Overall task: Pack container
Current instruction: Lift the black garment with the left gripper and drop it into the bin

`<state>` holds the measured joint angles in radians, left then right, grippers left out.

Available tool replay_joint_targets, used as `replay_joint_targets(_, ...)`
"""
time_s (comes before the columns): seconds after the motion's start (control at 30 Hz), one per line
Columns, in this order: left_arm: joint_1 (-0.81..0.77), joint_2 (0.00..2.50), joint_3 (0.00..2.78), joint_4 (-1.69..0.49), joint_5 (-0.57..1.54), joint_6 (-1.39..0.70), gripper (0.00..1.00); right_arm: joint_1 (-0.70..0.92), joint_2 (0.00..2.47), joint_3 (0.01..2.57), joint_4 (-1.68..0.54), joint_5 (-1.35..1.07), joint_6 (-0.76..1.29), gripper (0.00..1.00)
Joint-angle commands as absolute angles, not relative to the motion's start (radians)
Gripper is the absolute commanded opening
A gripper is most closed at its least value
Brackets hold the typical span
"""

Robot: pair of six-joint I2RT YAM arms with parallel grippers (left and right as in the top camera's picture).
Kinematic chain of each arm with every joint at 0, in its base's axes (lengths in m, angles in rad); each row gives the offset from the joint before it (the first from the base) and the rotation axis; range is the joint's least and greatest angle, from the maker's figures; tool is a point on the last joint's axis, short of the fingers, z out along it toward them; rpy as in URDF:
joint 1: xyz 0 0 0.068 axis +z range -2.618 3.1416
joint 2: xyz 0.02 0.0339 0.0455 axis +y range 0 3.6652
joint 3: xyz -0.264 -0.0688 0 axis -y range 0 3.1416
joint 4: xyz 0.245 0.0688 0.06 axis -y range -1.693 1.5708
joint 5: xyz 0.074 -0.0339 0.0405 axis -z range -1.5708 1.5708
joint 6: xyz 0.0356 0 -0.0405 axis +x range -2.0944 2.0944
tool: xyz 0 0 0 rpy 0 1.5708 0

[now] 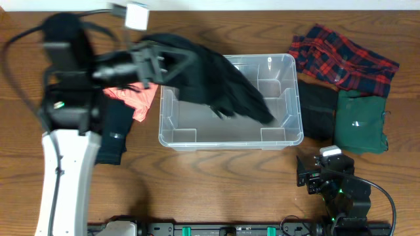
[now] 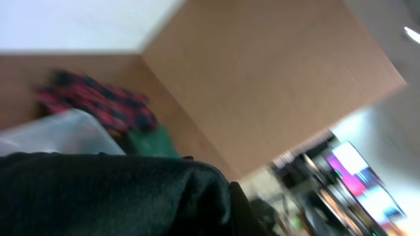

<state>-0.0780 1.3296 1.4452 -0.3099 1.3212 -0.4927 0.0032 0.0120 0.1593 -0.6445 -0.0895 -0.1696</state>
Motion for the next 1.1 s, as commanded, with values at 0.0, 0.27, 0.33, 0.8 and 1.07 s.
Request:
replay_joint_targets(0.0,-0.170,1.374,1.462,-0.290,1.362,-0.438,0.06,-0.001,0.006,0.155,-0.644,-0.083,-0.178,0.99)
replay_joint_targets(0.27,-0.319,1.505,1.462,-0.289,1.361,-0.296,0.06,-0.001,0.006,0.155,-0.644,-0.083,-0.178,0.99)
replay_joint_targets(0.33,-0.340,1.538,1.462,-0.289,1.340,-0.253,0.06,-0.001,0.006,0.155,-0.644,-0.083,-0.178,0.99)
replay_joint_targets(0.8,-0.422,1.630,1.462,-0.283,1.071,0.038,0.06,-0.001,0.006,0.155,-0.644,-0.083,-0.178,0.99)
replay_joint_targets(1.07,-0.422,1.630,1.462,-0.139,1.068,-0.033,0.06,-0.001,0.006,0.155,-0.644,-0.083,-0.178,0.99)
